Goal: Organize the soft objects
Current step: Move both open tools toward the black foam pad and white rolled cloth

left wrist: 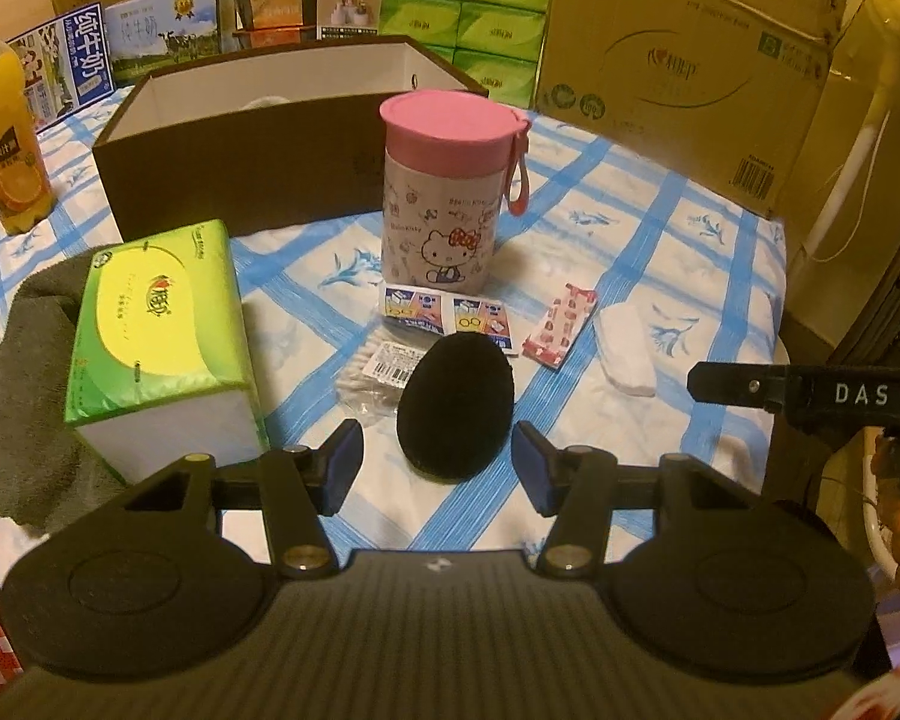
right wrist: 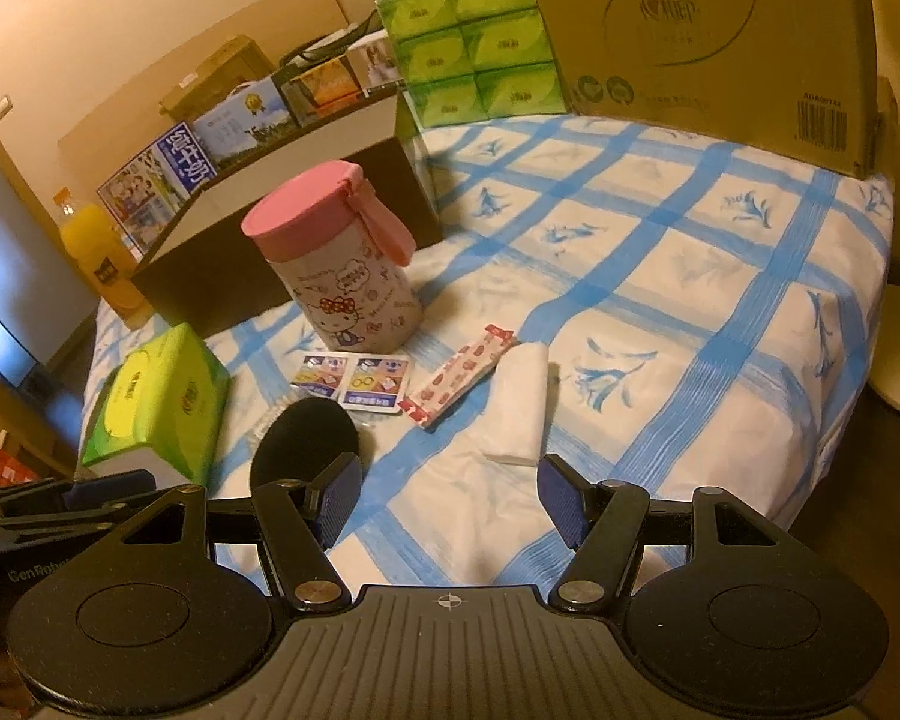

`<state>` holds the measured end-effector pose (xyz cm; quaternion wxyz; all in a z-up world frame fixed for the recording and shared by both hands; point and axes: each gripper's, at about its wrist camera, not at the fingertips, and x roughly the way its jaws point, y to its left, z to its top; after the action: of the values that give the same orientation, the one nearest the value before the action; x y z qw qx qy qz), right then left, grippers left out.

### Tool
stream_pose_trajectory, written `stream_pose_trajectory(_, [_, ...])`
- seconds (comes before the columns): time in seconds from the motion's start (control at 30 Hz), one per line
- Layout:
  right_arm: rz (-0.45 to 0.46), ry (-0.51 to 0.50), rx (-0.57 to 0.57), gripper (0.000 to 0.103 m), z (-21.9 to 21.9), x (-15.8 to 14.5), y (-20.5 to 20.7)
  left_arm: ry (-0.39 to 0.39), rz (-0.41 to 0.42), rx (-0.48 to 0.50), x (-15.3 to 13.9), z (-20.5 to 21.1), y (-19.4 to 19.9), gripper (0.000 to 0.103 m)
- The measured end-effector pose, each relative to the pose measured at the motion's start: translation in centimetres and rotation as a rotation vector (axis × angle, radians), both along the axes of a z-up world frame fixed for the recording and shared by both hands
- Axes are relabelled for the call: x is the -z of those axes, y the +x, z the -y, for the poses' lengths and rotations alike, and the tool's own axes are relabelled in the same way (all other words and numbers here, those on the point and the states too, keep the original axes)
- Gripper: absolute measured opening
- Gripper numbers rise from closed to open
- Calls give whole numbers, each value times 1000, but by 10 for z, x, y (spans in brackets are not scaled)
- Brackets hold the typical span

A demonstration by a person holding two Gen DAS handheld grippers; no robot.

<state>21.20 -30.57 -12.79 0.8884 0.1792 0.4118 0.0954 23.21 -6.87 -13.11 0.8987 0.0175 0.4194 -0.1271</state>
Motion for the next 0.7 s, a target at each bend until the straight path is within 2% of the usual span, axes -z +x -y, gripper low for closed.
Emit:
stream_pose_trajectory(0.37, [-50, -8, 18, 65, 4, 18, 13, 37, -47, -2, 32, 6, 23, 52])
stream_pose_trajectory(0.7, [-65, -18, 30, 65, 4, 26, 26, 27, -87, -11, 49, 9, 44, 52])
